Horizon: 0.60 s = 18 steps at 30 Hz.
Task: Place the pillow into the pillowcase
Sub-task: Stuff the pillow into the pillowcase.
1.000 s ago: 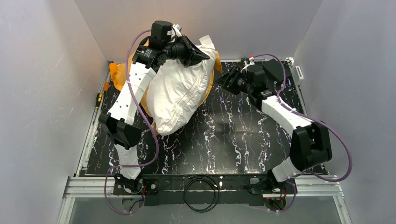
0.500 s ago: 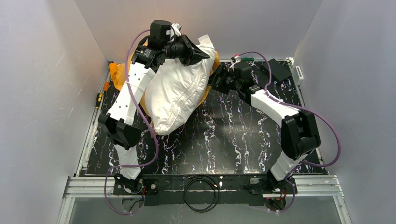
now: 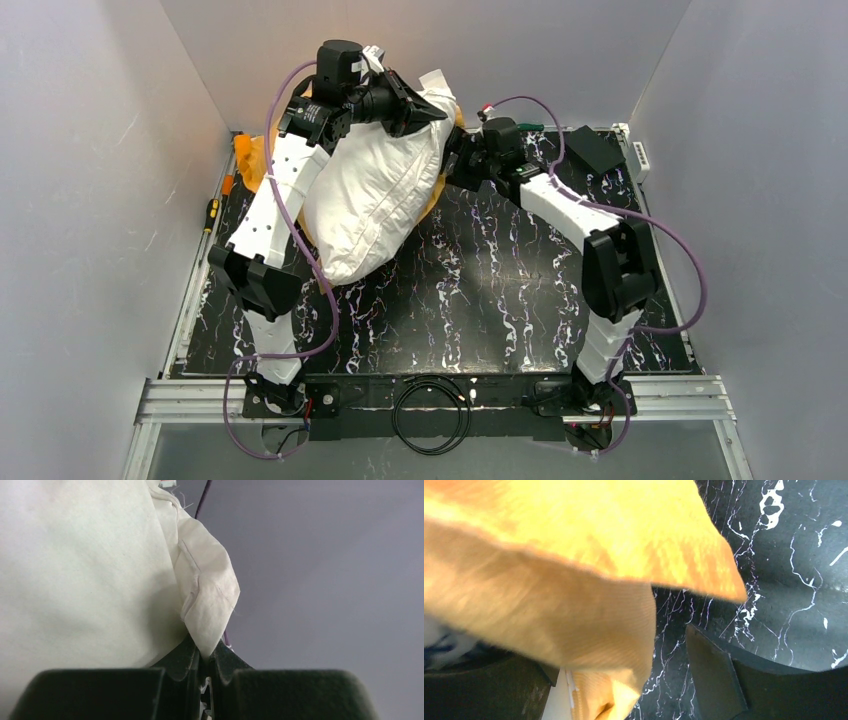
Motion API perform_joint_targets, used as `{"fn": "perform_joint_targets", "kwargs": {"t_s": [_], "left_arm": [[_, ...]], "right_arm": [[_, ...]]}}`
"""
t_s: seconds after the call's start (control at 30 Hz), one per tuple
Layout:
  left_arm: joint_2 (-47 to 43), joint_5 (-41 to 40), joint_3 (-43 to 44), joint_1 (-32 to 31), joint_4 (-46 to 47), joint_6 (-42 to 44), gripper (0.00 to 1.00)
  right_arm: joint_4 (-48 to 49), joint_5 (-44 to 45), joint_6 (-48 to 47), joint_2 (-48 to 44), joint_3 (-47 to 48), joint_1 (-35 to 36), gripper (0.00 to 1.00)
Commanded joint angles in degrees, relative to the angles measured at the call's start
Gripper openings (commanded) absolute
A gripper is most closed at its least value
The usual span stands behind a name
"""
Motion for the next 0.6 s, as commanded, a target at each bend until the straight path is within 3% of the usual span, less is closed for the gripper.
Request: {"fn": "perform_joint_targets", "kwargs": {"t_s": [0.0,0.1,0.17,0.27,0.37,0.47,0.57], "left_arm": [[-6.2,3.5,1.3,0.0,5.3,-1.2,0.0],[-6.4,3.6,1.3,0.0,6.8,-2.2,0.0],[-6.4,4.0,1.3,0.1,8.5,-3.3,0.0],[-6.5,4.1,1.5,0.1,9.2,-3.5,0.0],[-6.4,3.8,2.7,0.7,6.2,-0.8,0.0],[-5.9,1.9,6.3,2.0,-3.6,5.8,0.0],[-6.1,-1.5,7.9,3.4,-12.9,13.4,0.0]], "right_arm": [[0.8,2.1,-1.3,4.8,5.2,2.9,0.9],[0.2,2.2,-2.7,5.6,4.3,2.9,0.73],[0.2,2.3,-3.6,5.1,2.4,2.6,0.56],[0.0,2.3,-4.1,3.6,-0.4,2.0,0.01],[-3.1,0.9,-6.4,0.3,-1.5,0.9,0.01],[-8.3,-1.9,-10.8,-5.7,-1.6,-1.0,0.01],[-10.9,-10.4,-13.1,-13.4,-3.2,-5.5,0.01]]}}
